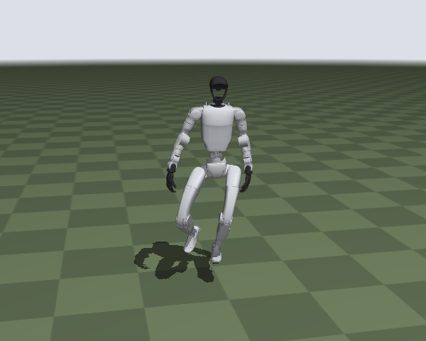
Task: Sport exercise
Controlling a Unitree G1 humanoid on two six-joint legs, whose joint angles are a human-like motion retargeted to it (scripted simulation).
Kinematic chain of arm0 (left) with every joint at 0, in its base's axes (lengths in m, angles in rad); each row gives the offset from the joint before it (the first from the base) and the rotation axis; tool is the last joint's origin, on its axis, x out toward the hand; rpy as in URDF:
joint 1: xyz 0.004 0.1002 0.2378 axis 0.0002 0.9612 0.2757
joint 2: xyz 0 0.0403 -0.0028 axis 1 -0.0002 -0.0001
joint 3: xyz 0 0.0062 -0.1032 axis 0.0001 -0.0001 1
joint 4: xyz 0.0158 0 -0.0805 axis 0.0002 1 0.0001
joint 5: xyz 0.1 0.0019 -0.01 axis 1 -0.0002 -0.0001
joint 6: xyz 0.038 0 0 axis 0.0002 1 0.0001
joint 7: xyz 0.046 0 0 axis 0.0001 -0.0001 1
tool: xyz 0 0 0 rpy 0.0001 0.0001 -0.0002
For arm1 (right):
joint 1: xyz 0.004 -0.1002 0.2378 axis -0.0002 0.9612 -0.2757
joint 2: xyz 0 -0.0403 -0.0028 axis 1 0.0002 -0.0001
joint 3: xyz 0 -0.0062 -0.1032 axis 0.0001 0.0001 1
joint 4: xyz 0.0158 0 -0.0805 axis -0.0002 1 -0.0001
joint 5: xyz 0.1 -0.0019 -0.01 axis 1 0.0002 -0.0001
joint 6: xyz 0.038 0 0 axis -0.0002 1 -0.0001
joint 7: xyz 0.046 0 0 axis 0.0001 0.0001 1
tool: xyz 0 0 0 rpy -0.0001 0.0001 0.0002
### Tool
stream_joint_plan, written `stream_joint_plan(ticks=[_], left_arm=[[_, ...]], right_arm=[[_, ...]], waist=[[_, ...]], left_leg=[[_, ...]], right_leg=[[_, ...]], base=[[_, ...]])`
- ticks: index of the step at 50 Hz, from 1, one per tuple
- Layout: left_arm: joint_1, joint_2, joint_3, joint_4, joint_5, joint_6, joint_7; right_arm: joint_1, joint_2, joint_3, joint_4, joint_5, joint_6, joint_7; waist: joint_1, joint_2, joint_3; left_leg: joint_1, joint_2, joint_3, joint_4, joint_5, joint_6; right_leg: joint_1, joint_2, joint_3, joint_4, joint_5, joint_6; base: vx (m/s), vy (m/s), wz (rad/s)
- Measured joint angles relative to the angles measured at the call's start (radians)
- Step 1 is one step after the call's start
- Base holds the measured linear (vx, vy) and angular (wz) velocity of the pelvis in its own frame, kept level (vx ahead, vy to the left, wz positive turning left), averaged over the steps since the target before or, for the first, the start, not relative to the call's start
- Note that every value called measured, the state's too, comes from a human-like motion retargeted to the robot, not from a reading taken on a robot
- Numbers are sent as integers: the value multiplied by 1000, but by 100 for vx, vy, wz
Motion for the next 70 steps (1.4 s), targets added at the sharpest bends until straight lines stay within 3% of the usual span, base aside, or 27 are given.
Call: stream_joint_plan(ticks=[3,7,10,13,18,20,23,25,28,31,34,38,40,42,45,47,49,51,53,56,60,63,66,70], left_arm=[[-17,5,-49,34,21,15,16],[-50,27,-88,52,66,26,46],[-65,39,-84,43,83,26,58],[-63,40,-62,29,74,11,56],[-51,31,-15,33,31,-6,36],[-44,32,-7,42,19,-8,30],[-33,38,12,52,6,-16,43],[-32,44,30,46,8,-24,55],[-44,43,43,29,37,-22,49],[-57,31,47,19,79,-13,12],[-26,27,32,12,112,-20,-6],[23,31,15,21,118,-27,-8],[41,25,19,34,100,-19,-6],[44,19,19,51,81,-7,18],[29,29,19,71,58,3,63],[16,48,12,78,48,5,87],[-1,68,4,76,42,2,115],[-32,88,-6,69,45,1,144],[-65,102,-9,63,57,2,164],[-80,96,-3,52,54,-12,168],[-74,70,6,52,7,-33,145],[-81,61,-9,55,-19,-37,144],[-93,71,-29,40,-21,-42,155],[-107,90,-37,6,-21,-44,182]], right_arm=[[-16,-12,9,-16,32,-10,-2],[-26,9,-6,-14,65,-36,-20],[-26,32,-20,9,72,-46,-22],[-17,49,-23,25,53,-41,-25],[20,69,-34,33,1,-21,-49],[43,79,-42,30,-12,-17,-66],[69,91,-51,22,-23,-21,-97],[72,90,-56,12,-29,-29,-113],[34,65,-49,1,-56,-36,-140],[-27,18,-65,-10,-77,-39,-157],[-26,-5,-83,-44,-65,-47,-179],[17,-9,-73,-69,-55,-49,-183],[34,-6,-55,-69,-57,-41,-175],[44,-9,-42,-71,-53,-37,-162],[40,-27,-42,-72,-25,-32,-133],[35,-34,-51,-77,2,-36,-119],[35,-27,-60,-82,33,-49,-116],[28,-12,-68,-81,56,-68,-120],[18,7,-75,-73,62,-86,-119],[19,31,-66,-49,62,-94,-111],[35,62,-33,-4,58,-90,-116],[45,77,-26,29,74,-89,-120],[48,76,-43,42,106,-90,-125],[45,71,-69,50,140,-96,-135]], waist=[[-74,15,16],[-100,65,23],[-110,99,18],[-141,114,-1],[-196,99,-46],[-194,97,-65],[-140,126,-94],[-91,144,-100],[-34,159,-68],[-5,166,-37],[9,145,-54],[27,138,-117],[20,142,-140],[-14,134,-151],[-101,105,-166],[-134,105,-177],[-149,111,-167],[-148,117,-136],[-137,124,-107],[-141,138,-101],[-171,157,-126],[-177,165,-134],[-173,160,-86],[-163,141,7]], left_leg=[[129,-68,-50,-162,-66,37],[177,-34,-86,-204,-170,51],[193,-2,-102,-213,-172,29],[219,7,-126,-249,-75,-21],[209,22,-107,-242,222,-118],[165,36,-106,-171,256,-137],[69,129,-109,45,194,-121],[-23,200,-122,265,125,-98],[-224,291,-147,647,77,-59],[-429,347,-176,863,84,-38],[-503,361,-156,869,128,-39],[-397,350,-112,640,221,-78],[-300,318,-84,466,276,-106],[-190,246,-60,263,334,-135],[-56,128,-43,-3,403,-150],[-14,97,-54,-70,307,-124],[-8,90,-66,-46,78,-64],[-18,102,-66,9,-143,-5],[-26,132,-56,53,-237,23],[1,147,-71,9,-178,0],[28,174,-74,-81,117,-102],[1,183,-67,-84,221,-147],[47,182,-57,-74,159,-137],[143,160,-57,-2,-152,-45]], right_leg=[[-170,-14,111,333,-138,-24],[-430,133,171,615,-236,-26],[-535,210,135,624,-263,-29],[-498,234,83,483,-269,-21],[-268,239,34,94,-182,32],[-162,270,25,-85,-127,69],[-7,383,8,-334,-116,93],[66,462,5,-428,-225,68],[104,526,1,-458,-488,-31],[127,535,-18,-492,-572,-82],[144,530,-4,-536,-483,-50],[115,511,5,-529,-154,50],[60,482,-3,-432,-24,69],[-6,419,-9,-279,-10,53],[-137,301,0,29,-104,13],[-261,281,24,260,-202,-7],[-400,296,41,473,-278,-18],[-546,343,53,622,-309,-16],[-660,400,55,685,-301,-15],[-724,440,52,655,-272,-34],[-733,448,28,562,-270,-69],[-769,452,-9,513,-273,-71],[-781,454,-42,498,-296,-61],[-789,435,-69,531,-334,-38]], base=[[14,19,33],[15,4,-14],[23,-5,-13],[29,-10,28],[25,-13,79],[15,-13,59],[11,-11,-8],[8,-9,-50],[6,-9,-32],[7,-7,-1],[14,4,-11],[18,15,-43],[13,16,-29],[10,13,21],[5,9,59],[0,7,21],[-3,2,-6],[-6,2,-24],[-4,1,-38],[3,1,-32],[8,-2,3],[2,-1,5],[1,-2,-3],[2,-6,-5]])
